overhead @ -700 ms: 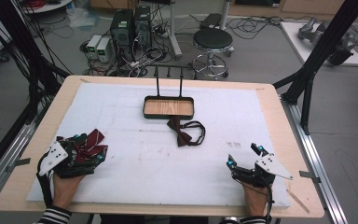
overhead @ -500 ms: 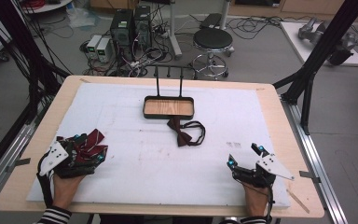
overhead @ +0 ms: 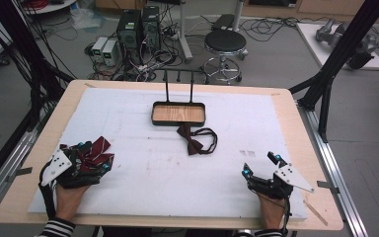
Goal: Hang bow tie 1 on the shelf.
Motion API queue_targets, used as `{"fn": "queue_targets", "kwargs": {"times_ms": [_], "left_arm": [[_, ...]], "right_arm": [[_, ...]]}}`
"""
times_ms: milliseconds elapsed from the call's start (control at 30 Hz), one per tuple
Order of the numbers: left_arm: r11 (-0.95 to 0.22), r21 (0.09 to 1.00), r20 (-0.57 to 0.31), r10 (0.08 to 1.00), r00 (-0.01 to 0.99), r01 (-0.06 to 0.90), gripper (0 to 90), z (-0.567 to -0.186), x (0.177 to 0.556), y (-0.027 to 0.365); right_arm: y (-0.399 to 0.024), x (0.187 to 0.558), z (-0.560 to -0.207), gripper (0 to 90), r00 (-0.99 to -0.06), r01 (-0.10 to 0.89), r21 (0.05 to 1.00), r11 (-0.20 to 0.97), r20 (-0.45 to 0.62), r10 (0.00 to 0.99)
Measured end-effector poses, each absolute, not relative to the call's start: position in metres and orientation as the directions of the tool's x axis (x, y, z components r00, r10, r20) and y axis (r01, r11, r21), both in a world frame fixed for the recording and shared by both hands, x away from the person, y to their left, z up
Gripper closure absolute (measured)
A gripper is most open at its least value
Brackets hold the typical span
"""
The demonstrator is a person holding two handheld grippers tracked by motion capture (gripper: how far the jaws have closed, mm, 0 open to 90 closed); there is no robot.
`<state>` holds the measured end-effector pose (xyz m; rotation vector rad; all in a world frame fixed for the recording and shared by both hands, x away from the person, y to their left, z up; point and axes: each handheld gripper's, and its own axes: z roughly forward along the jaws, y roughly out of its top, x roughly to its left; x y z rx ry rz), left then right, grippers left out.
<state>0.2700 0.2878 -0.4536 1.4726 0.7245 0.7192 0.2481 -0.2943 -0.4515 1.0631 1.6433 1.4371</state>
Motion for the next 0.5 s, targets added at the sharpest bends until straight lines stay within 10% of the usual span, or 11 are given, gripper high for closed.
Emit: {"fn": "queue_targets", "kwargs": {"times_ms": [500], "left_arm": [[-0.074,0.997,0.042,0.804,0.594,0.028,8.0,-0.419,0.268,0.297]], "right_arm": [[-0.295,0.249,-0.452,4.4,-0.422,0.132,0.99,0.048,0.012,0.907]]}}
